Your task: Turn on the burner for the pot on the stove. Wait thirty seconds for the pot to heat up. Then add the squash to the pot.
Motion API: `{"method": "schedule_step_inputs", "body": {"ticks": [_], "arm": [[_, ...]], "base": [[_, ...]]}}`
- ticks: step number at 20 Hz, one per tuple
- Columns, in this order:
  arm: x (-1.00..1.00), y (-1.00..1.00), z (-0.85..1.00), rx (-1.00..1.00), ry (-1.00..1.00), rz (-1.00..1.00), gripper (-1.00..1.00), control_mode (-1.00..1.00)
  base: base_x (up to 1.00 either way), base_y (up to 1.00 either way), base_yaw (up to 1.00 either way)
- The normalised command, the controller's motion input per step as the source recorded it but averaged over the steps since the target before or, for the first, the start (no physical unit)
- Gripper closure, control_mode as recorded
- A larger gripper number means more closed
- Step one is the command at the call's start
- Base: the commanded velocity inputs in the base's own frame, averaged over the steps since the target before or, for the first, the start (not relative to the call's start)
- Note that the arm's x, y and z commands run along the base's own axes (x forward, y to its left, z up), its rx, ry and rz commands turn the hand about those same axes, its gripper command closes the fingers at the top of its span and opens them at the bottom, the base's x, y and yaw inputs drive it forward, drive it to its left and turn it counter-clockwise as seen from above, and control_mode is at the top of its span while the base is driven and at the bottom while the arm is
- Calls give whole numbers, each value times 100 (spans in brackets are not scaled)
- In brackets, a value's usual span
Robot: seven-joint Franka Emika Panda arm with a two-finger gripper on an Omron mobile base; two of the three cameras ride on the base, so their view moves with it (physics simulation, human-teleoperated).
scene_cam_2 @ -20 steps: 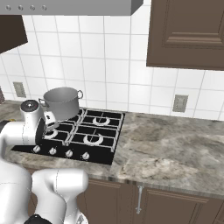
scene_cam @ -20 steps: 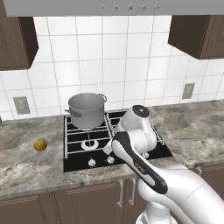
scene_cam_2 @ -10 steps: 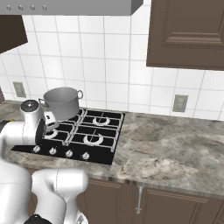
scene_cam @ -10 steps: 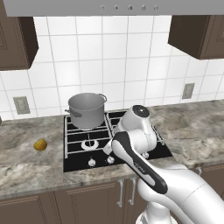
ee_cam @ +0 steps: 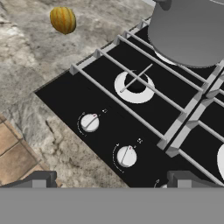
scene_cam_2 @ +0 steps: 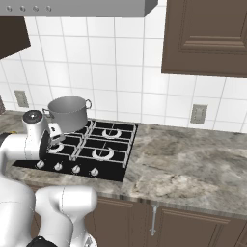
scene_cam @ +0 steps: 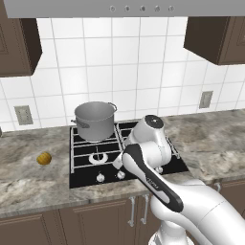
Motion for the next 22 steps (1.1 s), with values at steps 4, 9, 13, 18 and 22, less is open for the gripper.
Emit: {"method": "schedule_step_inputs", "body": {"ticks": [4, 9, 13, 18, 22], "arm": [[0, 0, 0, 0, 0, 0, -100, -100], [0, 0, 0, 0, 0, 0, -100, -100], [0, 0, 0, 0, 0, 0, -100, -100], [0, 0, 0, 0, 0, 0, -100, -100], [0, 0, 0, 0, 0, 0, -100, -100]], "base": [[0, 0, 0], [0, 0, 0], [0, 0, 0], [0, 0, 0], [0, 0, 0]]}}
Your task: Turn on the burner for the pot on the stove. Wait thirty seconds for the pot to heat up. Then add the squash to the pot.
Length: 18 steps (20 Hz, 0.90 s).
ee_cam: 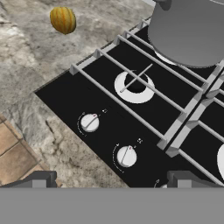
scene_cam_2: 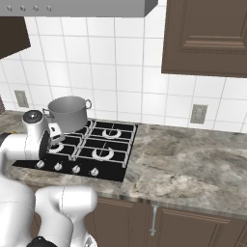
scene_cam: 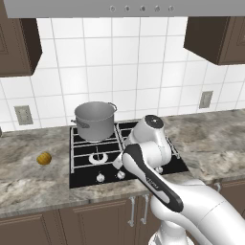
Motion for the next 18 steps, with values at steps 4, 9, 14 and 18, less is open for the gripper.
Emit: {"method": "schedule_step_inputs", "body": {"ticks": [4, 9, 14, 18], "arm": [[0, 0, 0, 0, 0, 0, -100, -100], [0, 0, 0, 0, 0, 0, -100, -100], [0, 0, 0, 0, 0, 0, -100, -100], [0, 0, 0, 0, 0, 0, -100, -100]], "base": [[0, 0, 0], [0, 0, 0], [0, 0, 0], [0, 0, 0]]}}
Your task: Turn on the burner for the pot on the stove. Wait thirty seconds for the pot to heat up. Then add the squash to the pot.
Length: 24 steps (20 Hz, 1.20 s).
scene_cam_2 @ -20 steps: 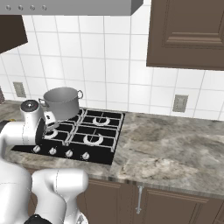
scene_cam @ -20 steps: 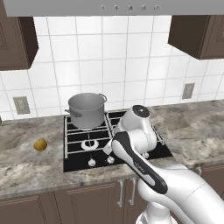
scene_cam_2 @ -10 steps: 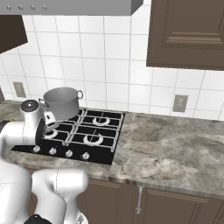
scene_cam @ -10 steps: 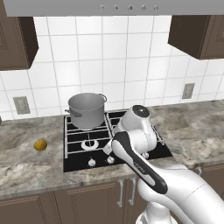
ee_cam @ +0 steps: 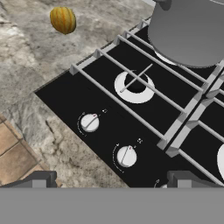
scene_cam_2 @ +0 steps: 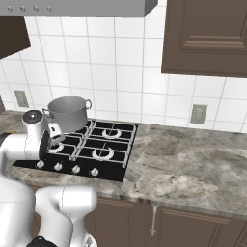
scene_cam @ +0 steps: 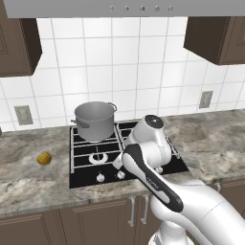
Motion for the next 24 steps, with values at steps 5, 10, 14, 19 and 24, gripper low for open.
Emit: {"method": "schedule_step_inputs", "body": {"ticks": [5, 10, 14, 19, 24], "arm": [[0, 0, 0, 0, 0, 0, -100, -100], [10, 46, 0, 0, -1, -8, -100, -100], [31, 94, 0, 3, 0, -15, -100, -100], [41, 91, 0, 6, 0, -16, -100, -100], [33, 52, 7, 9, 0, -10, -100, -100]], "base": [[0, 0, 0], [0, 0, 0], [0, 0, 0], [0, 0, 0], [0, 0, 0]]}}
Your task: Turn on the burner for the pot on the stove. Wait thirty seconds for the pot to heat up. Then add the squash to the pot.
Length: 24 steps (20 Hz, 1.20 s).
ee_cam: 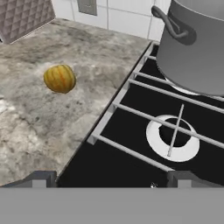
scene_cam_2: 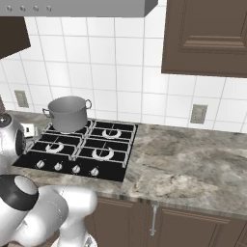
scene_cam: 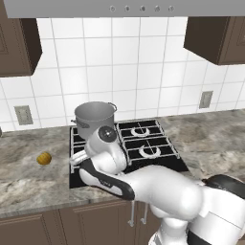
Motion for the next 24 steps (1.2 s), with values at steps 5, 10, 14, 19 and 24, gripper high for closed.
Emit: {"method": "schedule_step_inputs", "body": {"ticks": [5, 10, 14, 19, 24], "arm": [[28, 37, 13, 4, 0, -3, -100, -100], [32, 61, 6, 0, 1, 0, -100, -100], [28, 82, 0, 0, 2, 0, -100, -100], [14, 96, 0, 0, 0, 0, -100, -100], [0, 65, 0, 0, 0, 1, -100, -100]], "base": [[0, 0, 0], [0, 0, 0], [0, 0, 0], [0, 0, 0], [0, 0, 0]]}}
